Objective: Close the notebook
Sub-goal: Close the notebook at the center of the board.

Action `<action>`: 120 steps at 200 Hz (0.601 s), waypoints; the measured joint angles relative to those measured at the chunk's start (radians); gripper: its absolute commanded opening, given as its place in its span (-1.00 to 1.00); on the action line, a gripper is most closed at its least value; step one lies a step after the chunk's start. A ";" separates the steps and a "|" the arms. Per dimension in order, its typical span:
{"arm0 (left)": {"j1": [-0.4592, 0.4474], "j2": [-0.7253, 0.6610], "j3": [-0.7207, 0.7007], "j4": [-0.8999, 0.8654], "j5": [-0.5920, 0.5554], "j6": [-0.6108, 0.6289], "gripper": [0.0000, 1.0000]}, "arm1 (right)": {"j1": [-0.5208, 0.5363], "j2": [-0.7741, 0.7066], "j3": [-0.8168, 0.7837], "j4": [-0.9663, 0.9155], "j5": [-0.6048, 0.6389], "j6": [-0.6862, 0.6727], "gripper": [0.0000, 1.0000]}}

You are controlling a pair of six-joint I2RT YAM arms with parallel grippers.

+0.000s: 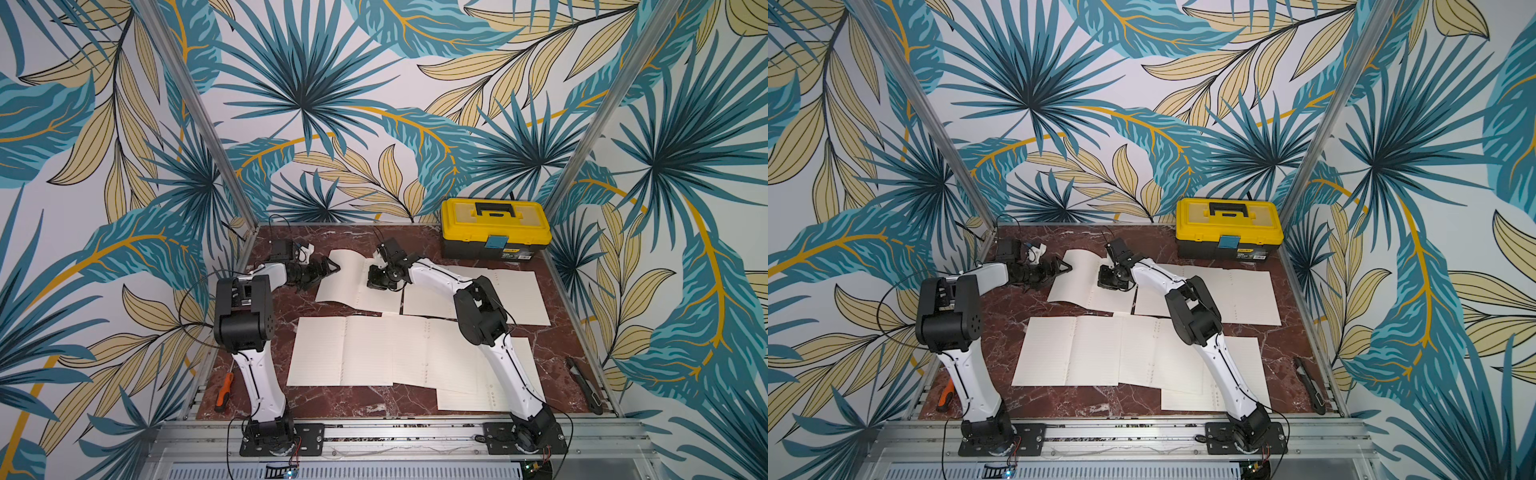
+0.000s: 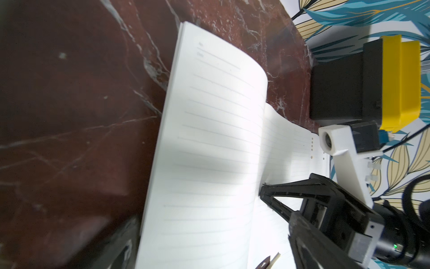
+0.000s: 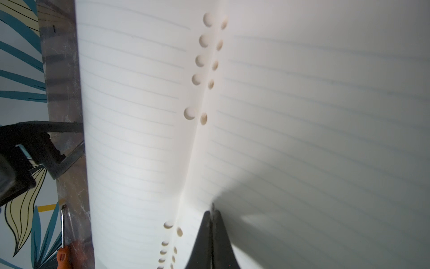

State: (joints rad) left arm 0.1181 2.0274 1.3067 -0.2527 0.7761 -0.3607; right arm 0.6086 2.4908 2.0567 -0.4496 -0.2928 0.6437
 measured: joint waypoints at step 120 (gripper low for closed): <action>-0.037 -0.106 -0.018 0.074 0.144 -0.040 1.00 | 0.000 -0.013 -0.033 0.034 -0.007 0.008 -0.87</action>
State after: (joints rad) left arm 0.0807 1.9209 1.2888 -0.1787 0.9199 -0.4007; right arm 0.6083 2.4775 2.0235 -0.4152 -0.3000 0.6514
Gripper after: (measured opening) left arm 0.998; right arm 0.065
